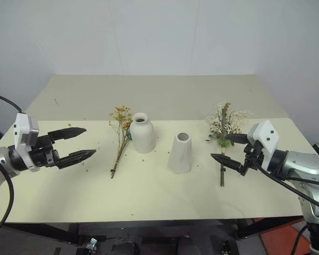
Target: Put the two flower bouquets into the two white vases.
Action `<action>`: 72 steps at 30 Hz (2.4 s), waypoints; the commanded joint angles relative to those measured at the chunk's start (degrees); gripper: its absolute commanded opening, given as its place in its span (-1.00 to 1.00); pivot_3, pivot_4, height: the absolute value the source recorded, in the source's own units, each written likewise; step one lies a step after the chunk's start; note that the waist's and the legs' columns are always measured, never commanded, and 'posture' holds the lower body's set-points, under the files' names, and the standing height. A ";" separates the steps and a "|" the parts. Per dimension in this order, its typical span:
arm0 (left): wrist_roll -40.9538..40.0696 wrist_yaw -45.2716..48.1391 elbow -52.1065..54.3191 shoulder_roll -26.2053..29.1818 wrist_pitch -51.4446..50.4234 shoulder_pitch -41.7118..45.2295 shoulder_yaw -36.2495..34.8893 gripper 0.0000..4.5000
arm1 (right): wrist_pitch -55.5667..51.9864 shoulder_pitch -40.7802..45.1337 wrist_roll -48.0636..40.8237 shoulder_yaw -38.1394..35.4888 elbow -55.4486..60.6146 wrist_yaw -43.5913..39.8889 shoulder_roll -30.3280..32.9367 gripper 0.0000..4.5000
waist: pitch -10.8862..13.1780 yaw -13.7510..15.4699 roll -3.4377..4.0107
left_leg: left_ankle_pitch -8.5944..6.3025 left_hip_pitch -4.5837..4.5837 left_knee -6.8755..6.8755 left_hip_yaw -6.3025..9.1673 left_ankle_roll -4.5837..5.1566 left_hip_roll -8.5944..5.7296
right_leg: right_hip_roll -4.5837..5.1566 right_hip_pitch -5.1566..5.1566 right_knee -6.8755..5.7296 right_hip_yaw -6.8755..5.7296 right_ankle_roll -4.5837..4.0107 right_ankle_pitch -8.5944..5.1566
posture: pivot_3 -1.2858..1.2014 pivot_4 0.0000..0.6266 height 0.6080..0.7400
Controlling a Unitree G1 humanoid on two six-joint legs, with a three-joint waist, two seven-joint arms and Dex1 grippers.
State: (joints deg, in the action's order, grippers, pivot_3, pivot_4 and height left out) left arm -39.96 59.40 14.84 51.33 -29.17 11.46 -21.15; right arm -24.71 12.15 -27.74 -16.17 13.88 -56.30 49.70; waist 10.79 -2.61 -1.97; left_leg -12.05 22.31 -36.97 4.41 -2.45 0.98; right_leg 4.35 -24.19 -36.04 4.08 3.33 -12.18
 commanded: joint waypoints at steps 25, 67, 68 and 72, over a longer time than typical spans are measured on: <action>12.03 -12.08 -6.46 -0.76 -19.63 18.22 21.20 0.99 | 3.41 5.42 -0.82 0.34 0.36 0.12 -0.57 0.97 | 0.00 0.34 -0.01 | 0.00 0.02 -0.02 0.03 0.00 -0.05 | 0.01 0.02 0.01 -0.01 0.05 0.03 | 0.03 -0.52 1.00; 11.16 -18.68 -51.14 -25.54 -3.94 62.25 2.83 -0.98 | 3.86 8.42 -1.38 1.65 6.53 6.91 -5.36 0.97 | 0.07 0.97 -0.13 | 0.02 0.24 -0.07 0.09 -0.02 -0.17 | 0.08 -0.05 0.10 -0.05 0.19 0.12 | 0.03 -0.52 1.00; 10.16 -15.82 -50.60 -25.86 -4.54 62.09 3.37 -0.98 | 3.87 8.24 -1.43 1.57 6.73 7.07 -5.48 0.97 | 0.07 0.75 -0.12 | 0.01 0.22 -0.07 0.09 -0.02 -0.17 | 0.08 -0.04 0.09 -0.04 0.20 0.11 | 0.03 -0.52 1.00; 9.79 -7.33 -48.52 -26.95 -0.79 60.13 6.49 -0.98 | 3.82 7.56 -1.67 1.24 7.55 7.67 -5.69 0.97 | 0.07 0.02 -0.12 | 0.02 0.14 -0.06 0.08 -0.02 -0.16 | 0.07 0.00 0.03 -0.03 0.19 0.11 | 0.03 -0.52 1.00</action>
State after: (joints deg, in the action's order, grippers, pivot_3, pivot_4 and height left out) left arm -29.48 48.78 -36.17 24.37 -32.44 71.53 -15.46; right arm -21.71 19.41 -28.37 -13.05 19.34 -49.42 44.01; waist 10.86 -2.60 -2.09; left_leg -12.03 22.42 -37.03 4.49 -2.49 0.82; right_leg 4.41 -24.19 -36.04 4.07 3.52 -12.06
